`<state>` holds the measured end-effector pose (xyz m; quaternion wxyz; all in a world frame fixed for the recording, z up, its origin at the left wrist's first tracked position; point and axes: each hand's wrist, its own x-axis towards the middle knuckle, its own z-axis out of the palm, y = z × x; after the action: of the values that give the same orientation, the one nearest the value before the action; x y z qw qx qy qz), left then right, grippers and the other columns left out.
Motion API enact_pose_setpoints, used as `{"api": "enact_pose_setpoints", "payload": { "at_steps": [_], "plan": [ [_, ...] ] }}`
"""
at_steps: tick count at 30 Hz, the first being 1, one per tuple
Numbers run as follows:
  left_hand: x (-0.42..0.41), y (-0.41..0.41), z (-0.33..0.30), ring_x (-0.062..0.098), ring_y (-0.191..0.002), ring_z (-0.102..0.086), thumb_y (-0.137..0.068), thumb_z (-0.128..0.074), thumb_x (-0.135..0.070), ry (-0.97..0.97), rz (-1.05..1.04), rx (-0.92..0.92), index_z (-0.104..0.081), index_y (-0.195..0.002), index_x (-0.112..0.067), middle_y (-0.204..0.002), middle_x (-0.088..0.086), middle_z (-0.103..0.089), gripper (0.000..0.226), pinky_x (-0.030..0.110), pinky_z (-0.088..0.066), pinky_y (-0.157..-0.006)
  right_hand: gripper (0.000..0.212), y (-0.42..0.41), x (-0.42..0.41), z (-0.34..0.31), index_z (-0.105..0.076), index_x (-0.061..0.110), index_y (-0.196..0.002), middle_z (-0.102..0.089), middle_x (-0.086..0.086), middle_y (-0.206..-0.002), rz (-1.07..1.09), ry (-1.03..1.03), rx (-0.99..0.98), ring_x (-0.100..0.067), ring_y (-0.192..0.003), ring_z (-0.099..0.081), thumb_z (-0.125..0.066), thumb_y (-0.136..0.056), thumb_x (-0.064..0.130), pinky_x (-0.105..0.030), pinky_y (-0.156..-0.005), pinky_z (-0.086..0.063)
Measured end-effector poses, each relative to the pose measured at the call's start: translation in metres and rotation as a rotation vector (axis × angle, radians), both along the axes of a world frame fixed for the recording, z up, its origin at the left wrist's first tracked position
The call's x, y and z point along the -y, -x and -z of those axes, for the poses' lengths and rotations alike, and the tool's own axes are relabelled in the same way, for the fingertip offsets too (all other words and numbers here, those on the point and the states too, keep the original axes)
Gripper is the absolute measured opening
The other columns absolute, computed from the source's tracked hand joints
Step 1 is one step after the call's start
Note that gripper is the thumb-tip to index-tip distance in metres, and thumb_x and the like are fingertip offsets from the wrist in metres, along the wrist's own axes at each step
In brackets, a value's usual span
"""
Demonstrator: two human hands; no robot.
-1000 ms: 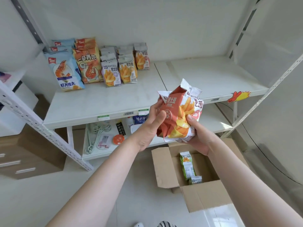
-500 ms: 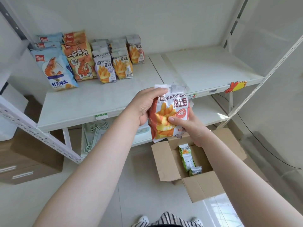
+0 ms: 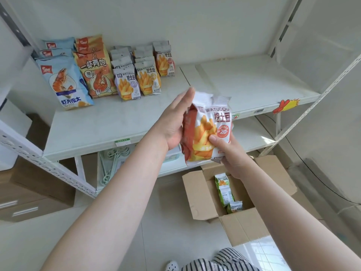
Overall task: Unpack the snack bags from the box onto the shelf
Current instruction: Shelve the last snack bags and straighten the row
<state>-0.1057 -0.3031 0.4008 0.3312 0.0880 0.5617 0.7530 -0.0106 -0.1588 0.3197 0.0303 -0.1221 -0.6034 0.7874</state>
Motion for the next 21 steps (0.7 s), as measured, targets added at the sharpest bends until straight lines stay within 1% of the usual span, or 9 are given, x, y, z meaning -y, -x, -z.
{"api": "enact_pose_setpoints", "payload": {
  "at_steps": [2,3,6,9,12,14,17,20,21],
  "plan": [
    [-0.004,0.008,0.011,0.01,-0.122,-0.048,-0.052,-0.07,-0.058,0.0,0.079,-0.098,-0.011,-0.151,-0.034,-0.146,-0.005,-0.04,0.117,0.028,-0.052,-0.085,0.114,0.009,-0.012,0.0,-0.042,0.012,-0.143,-0.065,-0.012,-0.128,0.023,0.051,0.008,-0.029,-0.114,-0.065,-0.094,-0.049,0.05,-0.043,-0.093,-0.055],
    [-0.007,0.01,0.017,0.008,-0.124,-0.042,-0.047,-0.073,-0.059,0.013,0.114,-0.115,0.0,-0.151,-0.037,-0.152,-0.006,-0.031,0.13,0.027,-0.049,-0.09,0.112,0.015,-0.019,0.0,-0.043,0.013,-0.142,-0.066,-0.011,-0.127,0.02,0.044,0.013,-0.028,-0.113,-0.066,-0.093,-0.049,0.05,-0.041,-0.09,-0.057],
    [-0.027,0.022,0.038,0.01,-0.12,-0.055,-0.037,-0.08,-0.07,0.088,0.131,-0.142,0.005,-0.152,-0.033,-0.141,-0.011,-0.048,0.148,0.038,-0.046,-0.101,0.098,0.039,-0.037,-0.002,-0.048,0.016,-0.135,-0.073,-0.003,-0.112,-0.039,-0.012,0.033,-0.02,-0.101,-0.071,-0.092,-0.052,0.047,-0.029,-0.078,-0.057],
    [-0.048,0.049,0.056,0.017,-0.127,-0.051,-0.043,-0.075,-0.079,0.167,0.044,-0.171,-0.007,-0.149,-0.038,-0.148,-0.004,-0.043,0.133,0.044,-0.046,-0.103,0.086,0.071,-0.051,-0.006,-0.056,0.013,-0.123,-0.074,-0.001,-0.103,-0.171,-0.102,0.041,-0.017,-0.095,-0.072,-0.09,-0.053,0.049,-0.022,-0.074,-0.056],
    [-0.058,0.086,0.067,0.021,-0.147,-0.02,-0.054,-0.065,-0.085,0.277,-0.012,-0.246,-0.015,-0.145,-0.048,-0.158,-0.006,-0.022,0.11,0.052,-0.028,-0.114,0.062,0.107,-0.064,-0.006,-0.056,0.011,-0.112,-0.074,0.004,-0.086,-0.267,-0.131,0.051,-0.008,-0.076,-0.071,-0.08,-0.06,0.035,-0.013,-0.057,-0.051],
    [-0.058,0.108,0.073,0.021,-0.145,-0.025,-0.056,-0.063,-0.086,0.293,-0.025,-0.287,-0.017,-0.143,-0.05,-0.157,-0.003,-0.025,0.105,0.05,-0.031,-0.113,0.063,0.131,-0.071,-0.006,-0.055,0.013,-0.116,-0.074,0.003,-0.092,-0.27,-0.174,0.048,-0.013,-0.086,-0.072,-0.078,-0.061,0.034,-0.018,-0.068,-0.055],
    [-0.054,0.131,0.075,0.015,-0.137,-0.039,-0.054,-0.061,-0.086,0.289,0.013,-0.373,-0.01,-0.147,-0.046,-0.158,-0.002,-0.021,0.113,0.037,-0.043,-0.107,0.065,0.164,-0.081,-0.002,-0.054,0.021,-0.122,-0.074,0.006,-0.099,-0.31,-0.281,0.051,-0.012,-0.096,-0.071,-0.083,-0.064,0.028,-0.021,-0.076,-0.055],
    [-0.052,0.155,0.085,0.005,-0.134,-0.04,-0.051,-0.06,-0.087,0.306,0.046,-0.448,0.002,-0.151,-0.033,-0.157,-0.005,-0.024,0.13,0.007,-0.043,-0.093,0.06,0.193,-0.089,0.003,-0.052,0.023,-0.12,-0.074,0.014,-0.09,-0.355,-0.38,0.057,-0.003,-0.085,-0.07,-0.082,-0.068,0.015,-0.017,-0.066,-0.053],
    [-0.052,0.163,0.089,-0.003,-0.128,-0.043,-0.051,-0.061,-0.086,0.301,0.054,-0.469,0.003,-0.152,-0.027,-0.154,-0.006,-0.029,0.133,0.002,-0.042,-0.088,0.064,0.203,-0.092,0.006,-0.051,0.021,-0.122,-0.073,0.014,-0.09,-0.356,-0.401,0.044,-0.002,-0.084,-0.069,-0.083,-0.069,0.007,-0.018,-0.064,-0.053]
  ]
}}
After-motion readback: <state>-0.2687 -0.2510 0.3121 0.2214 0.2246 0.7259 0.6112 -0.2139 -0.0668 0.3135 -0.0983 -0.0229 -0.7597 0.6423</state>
